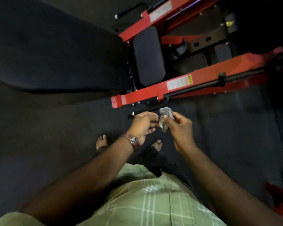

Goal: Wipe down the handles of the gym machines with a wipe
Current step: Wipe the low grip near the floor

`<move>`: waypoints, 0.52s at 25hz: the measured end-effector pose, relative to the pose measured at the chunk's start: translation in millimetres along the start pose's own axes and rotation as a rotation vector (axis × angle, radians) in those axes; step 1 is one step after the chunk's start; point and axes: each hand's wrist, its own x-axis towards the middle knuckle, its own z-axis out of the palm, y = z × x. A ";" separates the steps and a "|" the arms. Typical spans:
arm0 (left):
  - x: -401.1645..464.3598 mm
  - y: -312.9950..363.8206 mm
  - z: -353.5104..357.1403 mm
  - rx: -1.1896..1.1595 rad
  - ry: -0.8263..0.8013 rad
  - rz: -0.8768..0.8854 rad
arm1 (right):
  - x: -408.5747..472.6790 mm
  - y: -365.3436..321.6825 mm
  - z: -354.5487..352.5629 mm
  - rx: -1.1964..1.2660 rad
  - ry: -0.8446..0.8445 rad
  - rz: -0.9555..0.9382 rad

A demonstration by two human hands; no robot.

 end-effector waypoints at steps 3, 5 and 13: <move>37.0 -15.5 26.5 -0.240 0.177 0.024 | 59.6 15.5 -37.5 -0.251 -0.121 -0.100; 63.5 -33.2 39.3 -0.418 0.261 0.025 | 105.7 30.2 -58.5 -0.503 -0.236 -0.228; 192.6 -88.6 51.1 -0.976 0.506 -0.051 | 276.7 95.6 -61.3 -1.048 -0.606 -0.508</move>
